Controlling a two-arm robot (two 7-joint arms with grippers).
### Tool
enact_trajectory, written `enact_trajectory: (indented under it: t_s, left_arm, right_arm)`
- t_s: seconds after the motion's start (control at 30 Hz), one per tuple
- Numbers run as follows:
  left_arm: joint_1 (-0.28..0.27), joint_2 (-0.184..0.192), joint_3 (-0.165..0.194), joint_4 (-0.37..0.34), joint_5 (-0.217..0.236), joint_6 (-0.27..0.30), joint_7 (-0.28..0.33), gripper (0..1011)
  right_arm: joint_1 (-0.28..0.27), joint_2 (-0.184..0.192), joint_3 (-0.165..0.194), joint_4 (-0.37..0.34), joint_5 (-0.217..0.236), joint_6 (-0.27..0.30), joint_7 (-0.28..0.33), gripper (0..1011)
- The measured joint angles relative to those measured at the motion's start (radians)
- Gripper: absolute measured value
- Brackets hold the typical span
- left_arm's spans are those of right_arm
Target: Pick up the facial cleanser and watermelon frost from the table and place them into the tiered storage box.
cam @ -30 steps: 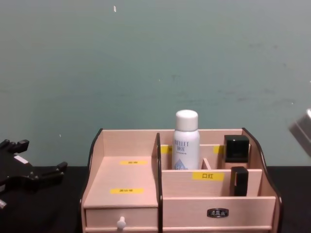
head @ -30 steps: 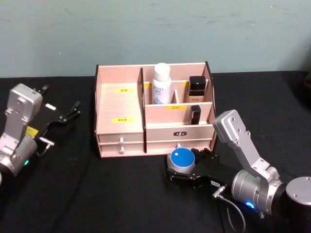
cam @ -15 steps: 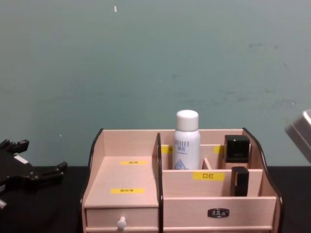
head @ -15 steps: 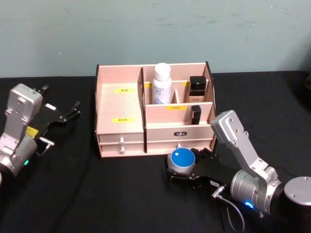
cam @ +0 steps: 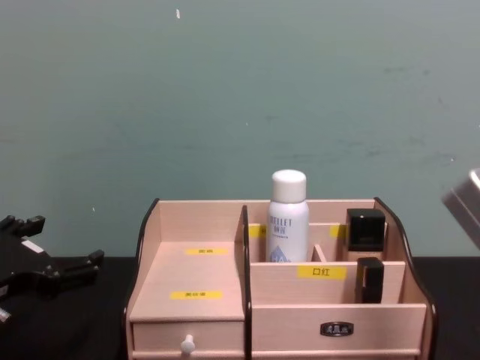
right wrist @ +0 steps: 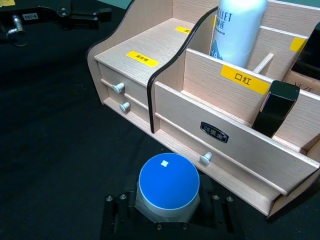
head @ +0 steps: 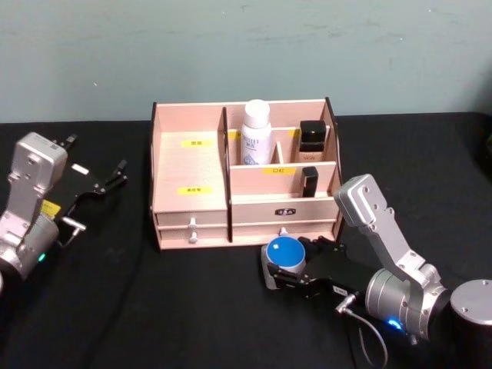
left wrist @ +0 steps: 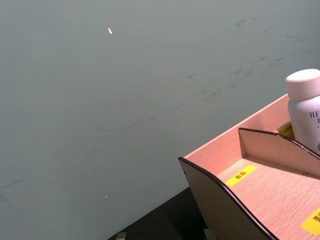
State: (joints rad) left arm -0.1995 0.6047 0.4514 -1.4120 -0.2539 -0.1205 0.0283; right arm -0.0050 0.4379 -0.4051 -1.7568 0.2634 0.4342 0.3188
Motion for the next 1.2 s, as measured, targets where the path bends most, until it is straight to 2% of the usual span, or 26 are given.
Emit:
enact_trajectory:
  t_s: [0.1, 0.17, 0.67, 0.87, 1.2]
  left_arm:
    - [0.000, 0.000, 0.000, 0.000, 0.000, 0.000, 0.000, 1001]
    - [0.000, 0.000, 0.000, 0.000, 0.000, 0.000, 0.000, 1001]
    - [0.000, 0.000, 0.000, 0.000, 0.000, 0.000, 0.000, 1001]
    - [0.000, 0.000, 0.000, 0.000, 0.000, 0.000, 0.000, 1001]
    - [0.000, 0.000, 0.000, 0.000, 0.000, 0.000, 0.000, 1001]
  right_arm:
    - [0.000, 0.000, 0.000, 0.000, 0.000, 0.000, 0.000, 717]
    - [0.000, 0.000, 0.000, 0.000, 0.001, -0.001, 0.000, 702]
    - [0.000, 0.000, 0.000, 0.000, 0.002, -0.002, 0.001, 702]
    - [0.002, 0.000, 0.003, 0.003, 0.008, -0.021, 0.022, 702]
    - [0.037, 0.011, -0.014, -0.032, 0.010, -0.022, 0.053, 702]
